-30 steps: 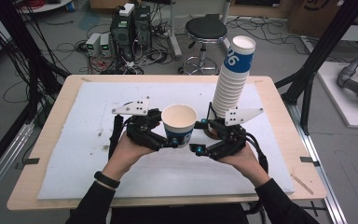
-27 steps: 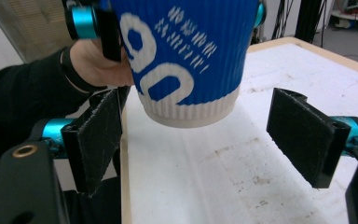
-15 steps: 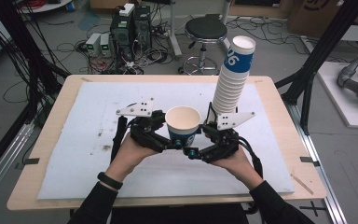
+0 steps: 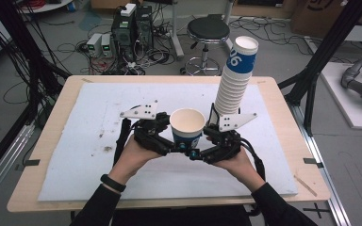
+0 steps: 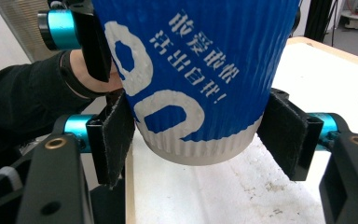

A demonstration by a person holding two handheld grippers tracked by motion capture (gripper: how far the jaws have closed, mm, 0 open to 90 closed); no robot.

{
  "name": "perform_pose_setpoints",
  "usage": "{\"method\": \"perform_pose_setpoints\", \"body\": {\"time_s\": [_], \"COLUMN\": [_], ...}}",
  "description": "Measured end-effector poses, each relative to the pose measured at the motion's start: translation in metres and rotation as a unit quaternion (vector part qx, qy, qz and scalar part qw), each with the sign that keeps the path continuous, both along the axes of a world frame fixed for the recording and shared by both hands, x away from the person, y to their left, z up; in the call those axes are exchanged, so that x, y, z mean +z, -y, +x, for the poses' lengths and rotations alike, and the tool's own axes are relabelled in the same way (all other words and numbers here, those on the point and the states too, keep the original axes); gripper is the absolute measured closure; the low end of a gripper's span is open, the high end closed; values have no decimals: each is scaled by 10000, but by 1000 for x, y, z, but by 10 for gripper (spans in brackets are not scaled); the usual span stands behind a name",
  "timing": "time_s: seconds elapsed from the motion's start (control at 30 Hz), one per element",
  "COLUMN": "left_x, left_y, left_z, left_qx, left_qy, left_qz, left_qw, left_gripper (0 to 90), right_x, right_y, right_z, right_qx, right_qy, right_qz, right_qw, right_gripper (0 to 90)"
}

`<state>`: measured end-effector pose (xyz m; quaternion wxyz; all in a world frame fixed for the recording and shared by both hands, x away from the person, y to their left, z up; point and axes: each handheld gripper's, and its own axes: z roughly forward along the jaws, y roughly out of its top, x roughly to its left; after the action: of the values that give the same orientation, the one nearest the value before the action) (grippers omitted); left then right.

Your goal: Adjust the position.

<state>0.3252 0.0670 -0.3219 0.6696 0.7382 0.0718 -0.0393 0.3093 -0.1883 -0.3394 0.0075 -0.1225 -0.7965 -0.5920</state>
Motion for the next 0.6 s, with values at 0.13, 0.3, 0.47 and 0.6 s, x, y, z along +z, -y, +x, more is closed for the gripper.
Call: {"method": "perform_pose_setpoints", "body": {"time_s": [0.13,0.3,0.47,0.6], "left_x": [2,7,10,10], "left_y": [0,0,-1,-2], "left_z": [-1,-4,-5,-4], "left_qx": [-21,41,78,69], "left_qy": [21,80,105,98], "left_qz": [17,38,1,-4], "left_qw": [10000,10000,9999,9999], "left_gripper": [208,183,179,193], "right_x": [0,0,-1,-1], "right_y": [1,0,-2,-2], "right_z": [1,1,0,0], "right_qx": [41,85,122,124], "right_qy": [28,54,0,-10], "right_qz": [-42,-116,-140,-173], "right_qw": [10000,9999,9998,9998], "right_gripper": [304,304,305,305]}}
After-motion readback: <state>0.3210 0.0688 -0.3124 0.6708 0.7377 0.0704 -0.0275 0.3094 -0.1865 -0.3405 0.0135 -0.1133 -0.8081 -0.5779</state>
